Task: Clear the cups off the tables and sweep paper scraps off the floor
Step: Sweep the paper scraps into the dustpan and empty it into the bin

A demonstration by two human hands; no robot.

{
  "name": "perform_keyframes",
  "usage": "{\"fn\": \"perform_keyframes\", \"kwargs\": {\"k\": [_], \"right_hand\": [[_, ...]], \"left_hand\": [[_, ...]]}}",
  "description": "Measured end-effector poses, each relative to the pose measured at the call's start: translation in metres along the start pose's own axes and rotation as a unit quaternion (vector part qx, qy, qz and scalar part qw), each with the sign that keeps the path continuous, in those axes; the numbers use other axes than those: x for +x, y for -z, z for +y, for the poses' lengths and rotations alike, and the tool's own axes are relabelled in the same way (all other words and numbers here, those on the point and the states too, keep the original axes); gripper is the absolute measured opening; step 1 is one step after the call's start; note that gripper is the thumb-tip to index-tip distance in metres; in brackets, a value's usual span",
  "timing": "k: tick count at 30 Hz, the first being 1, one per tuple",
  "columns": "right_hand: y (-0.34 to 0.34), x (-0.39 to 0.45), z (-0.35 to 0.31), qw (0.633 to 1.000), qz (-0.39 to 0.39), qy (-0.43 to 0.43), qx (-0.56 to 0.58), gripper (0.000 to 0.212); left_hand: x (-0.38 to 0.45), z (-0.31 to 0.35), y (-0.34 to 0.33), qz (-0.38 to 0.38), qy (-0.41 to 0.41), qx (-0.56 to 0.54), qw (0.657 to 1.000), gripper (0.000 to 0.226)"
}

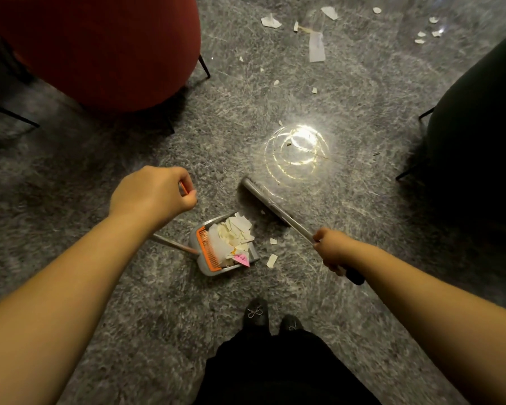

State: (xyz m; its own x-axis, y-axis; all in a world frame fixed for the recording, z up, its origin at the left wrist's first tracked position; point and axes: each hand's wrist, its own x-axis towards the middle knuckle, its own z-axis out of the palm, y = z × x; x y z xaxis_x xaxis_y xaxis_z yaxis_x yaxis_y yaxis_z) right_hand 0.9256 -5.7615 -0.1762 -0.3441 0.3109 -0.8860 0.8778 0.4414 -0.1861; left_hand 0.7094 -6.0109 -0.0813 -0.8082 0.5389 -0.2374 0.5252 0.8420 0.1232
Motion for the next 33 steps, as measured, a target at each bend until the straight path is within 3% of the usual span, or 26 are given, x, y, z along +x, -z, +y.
{"fn": "perform_keyframes", "kwargs": {"k": [7,18,29,33], "right_hand": [[-0.011,-0.016,0.019,0.995,-0.045,0.000,-0.093,0.047],[-0.034,-0.041,0.073,0.994,-0.071,-0.009,-0.078,0.053],[-0.088,-0.058,0.061,0.992,-0.091,-0.015,0.082,0.028],[-0.113,-0.066,0.036,0.994,-0.097,-0.002,0.054,0.041]], "left_hand": [[-0.022,-0.008,-0.001,-0.014,0.018,-0.011,1.000,0.022],[-0.080,-0.018,-0.006,-0.023,0.045,-0.005,0.999,0.020],[-0.079,-0.033,-0.004,-0.033,0.024,0.004,0.999,0.018],[-0.074,-0.038,-0.005,-0.017,0.012,0.005,1.000,0.016]]}}
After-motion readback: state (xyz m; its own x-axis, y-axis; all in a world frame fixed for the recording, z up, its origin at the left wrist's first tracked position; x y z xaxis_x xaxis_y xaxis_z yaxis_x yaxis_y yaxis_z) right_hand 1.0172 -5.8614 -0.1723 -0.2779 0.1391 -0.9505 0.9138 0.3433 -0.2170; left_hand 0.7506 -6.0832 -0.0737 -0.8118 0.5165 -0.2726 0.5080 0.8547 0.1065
